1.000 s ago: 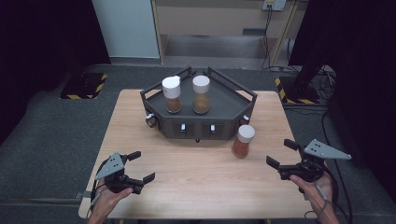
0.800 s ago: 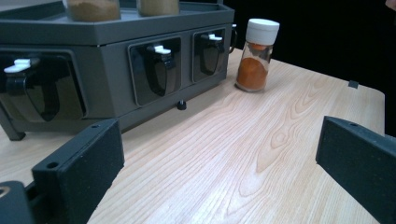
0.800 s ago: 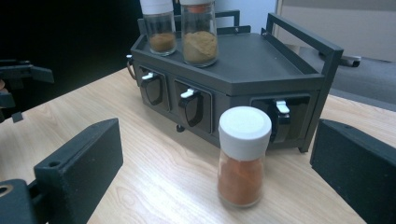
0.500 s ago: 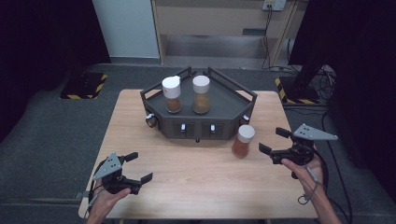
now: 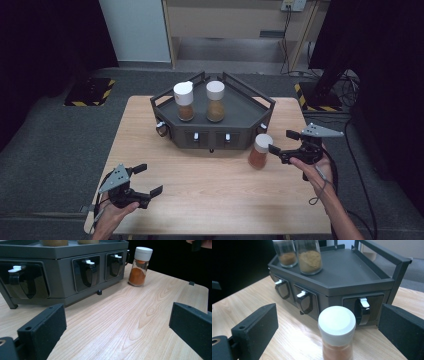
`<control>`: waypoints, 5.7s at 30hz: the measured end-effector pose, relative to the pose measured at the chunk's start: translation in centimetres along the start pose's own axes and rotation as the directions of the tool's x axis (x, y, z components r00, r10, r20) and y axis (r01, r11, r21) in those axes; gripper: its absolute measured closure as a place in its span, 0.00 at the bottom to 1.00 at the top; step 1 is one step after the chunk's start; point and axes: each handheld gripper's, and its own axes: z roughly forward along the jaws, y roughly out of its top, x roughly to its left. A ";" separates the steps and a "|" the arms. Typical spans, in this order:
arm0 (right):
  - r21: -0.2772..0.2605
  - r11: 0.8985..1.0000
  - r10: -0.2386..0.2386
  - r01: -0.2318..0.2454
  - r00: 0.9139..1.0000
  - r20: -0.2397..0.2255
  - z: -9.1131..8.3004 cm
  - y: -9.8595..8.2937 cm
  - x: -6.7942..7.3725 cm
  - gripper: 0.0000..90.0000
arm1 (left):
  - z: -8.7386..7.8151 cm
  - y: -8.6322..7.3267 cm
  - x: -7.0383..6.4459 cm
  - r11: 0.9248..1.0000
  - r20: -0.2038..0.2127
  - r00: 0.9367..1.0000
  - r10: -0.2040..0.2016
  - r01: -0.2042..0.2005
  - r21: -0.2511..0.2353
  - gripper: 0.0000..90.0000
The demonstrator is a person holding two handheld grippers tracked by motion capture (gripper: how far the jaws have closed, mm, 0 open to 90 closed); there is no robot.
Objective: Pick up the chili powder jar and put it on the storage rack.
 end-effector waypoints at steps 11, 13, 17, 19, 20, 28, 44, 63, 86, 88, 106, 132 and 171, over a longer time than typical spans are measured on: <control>0.042 0.999 -0.025 0.024 1.000 0.012 2.2 0.3 0.1 0.05 | 0.0 0.0 0.0 1.000 0.005 1.000 0.006 -0.006 -0.007 0.00; 0.042 0.999 -0.024 0.024 1.000 0.012 2.3 0.2 0.1 0.05 | 0.0 0.0 0.0 1.000 0.006 1.000 0.006 -0.006 -0.006 0.00; 0.053 0.998 -0.021 0.020 1.000 0.016 2.7 0.1 0.0 0.05 | 0.0 0.0 0.0 1.000 0.008 1.000 0.008 -0.008 -0.006 0.00; 0.062 0.998 -0.017 0.015 1.000 0.019 3.1 0.1 -0.1 0.05 | 0.0 0.0 0.0 1.000 0.008 1.000 0.007 -0.007 -0.007 0.00; 0.062 0.998 -0.017 0.015 1.000 0.019 3.1 0.1 -0.1 0.05 | 0.0 -0.1 0.0 1.000 0.008 1.000 0.007 -0.006 -0.008 0.00; 0.080 0.996 -0.031 0.029 0.999 0.025 3.9 0.1 0.0 0.05 | 0.0 -0.1 0.0 1.000 0.011 1.000 0.008 -0.008 -0.009 0.00; 0.125 0.992 -0.034 0.030 0.999 0.033 5.9 0.1 -0.1 0.06 | 0.1 -0.1 0.1 1.000 0.014 1.000 0.009 -0.009 -0.009 0.00; 0.160 0.986 -0.052 0.041 0.997 0.064 7.6 -0.6 0.1 0.10 | 0.1 -0.1 0.1 1.000 0.016 1.000 0.007 -0.006 -0.011 0.00; 0.154 0.981 -0.128 0.114 0.988 0.082 7.9 -1.8 0.6 0.38 | 0.1 -0.1 0.1 1.000 0.018 1.000 0.005 -0.005 -0.012 0.00; 0.158 0.981 -0.131 0.117 0.988 0.082 7.9 -1.7 0.6 0.38 | 0.1 -0.1 0.2 1.000 0.018 1.000 0.005 -0.004 -0.013 0.00; 0.190 0.968 -0.176 0.164 0.983 0.051 7.6 -0.5 0.6 0.38 | 0.1 -0.2 0.2 1.000 0.019 1.000 0.004 -0.004 -0.020 0.00; 0.183 0.950 -0.236 0.254 0.965 -0.115 5.3 5.0 0.1 0.38 | 0.1 -0.1 0.2 1.000 0.024 1.000 0.005 -0.005 -0.015 0.00; 0.195 0.936 -0.249 0.293 0.943 -0.223 5.4 13.5 0.5 0.38 | 0.2 -0.1 0.3 1.000 0.034 0.999 0.005 -0.005 -0.014 0.00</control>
